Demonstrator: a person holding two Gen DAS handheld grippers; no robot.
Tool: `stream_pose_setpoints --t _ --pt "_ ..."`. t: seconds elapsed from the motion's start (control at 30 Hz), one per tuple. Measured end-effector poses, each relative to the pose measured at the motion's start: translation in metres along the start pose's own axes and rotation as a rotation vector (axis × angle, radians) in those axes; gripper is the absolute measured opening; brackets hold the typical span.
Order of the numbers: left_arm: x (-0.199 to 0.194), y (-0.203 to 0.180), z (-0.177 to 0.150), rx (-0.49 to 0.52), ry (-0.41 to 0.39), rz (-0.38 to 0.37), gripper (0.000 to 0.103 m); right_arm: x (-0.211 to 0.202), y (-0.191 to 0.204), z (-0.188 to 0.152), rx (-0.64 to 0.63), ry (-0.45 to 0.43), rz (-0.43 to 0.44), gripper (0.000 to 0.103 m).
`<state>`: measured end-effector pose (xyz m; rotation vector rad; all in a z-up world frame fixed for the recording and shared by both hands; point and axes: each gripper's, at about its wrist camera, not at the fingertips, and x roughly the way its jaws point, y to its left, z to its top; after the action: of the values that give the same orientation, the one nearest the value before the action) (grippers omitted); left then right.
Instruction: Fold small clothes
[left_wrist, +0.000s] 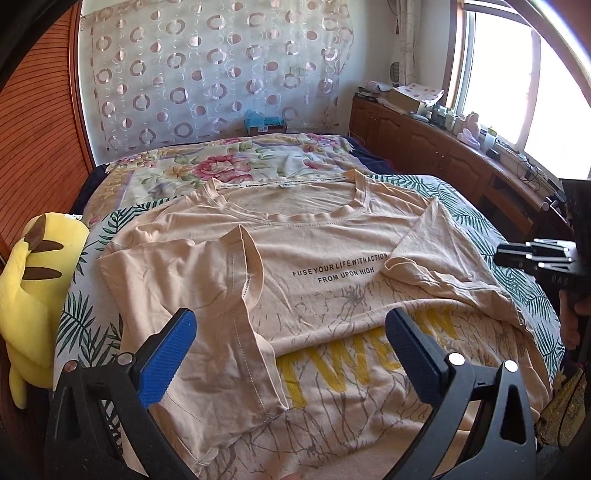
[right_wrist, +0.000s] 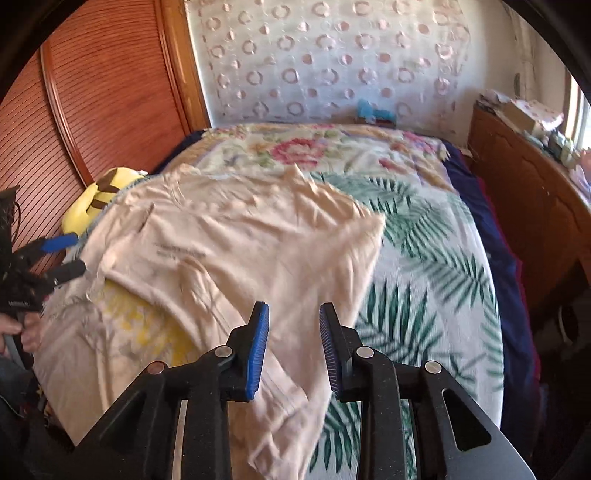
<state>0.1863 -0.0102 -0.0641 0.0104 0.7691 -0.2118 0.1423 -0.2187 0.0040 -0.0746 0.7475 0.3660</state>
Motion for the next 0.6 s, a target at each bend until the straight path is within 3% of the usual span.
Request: stream_pose_setpoints --t 0.3,0.6 --pt "0.004 -0.007 -0.011 0.004 0.018 -0.009 0.102 -0.005 -0.006 -0.033 0.082 0.057 0.012 0.029" --pt "0.003 -0.009 -0.016 0.004 0.024 -0.006 0.102 -0.002 0.000 -0.039 0.076 0.065 0.048 0.029"
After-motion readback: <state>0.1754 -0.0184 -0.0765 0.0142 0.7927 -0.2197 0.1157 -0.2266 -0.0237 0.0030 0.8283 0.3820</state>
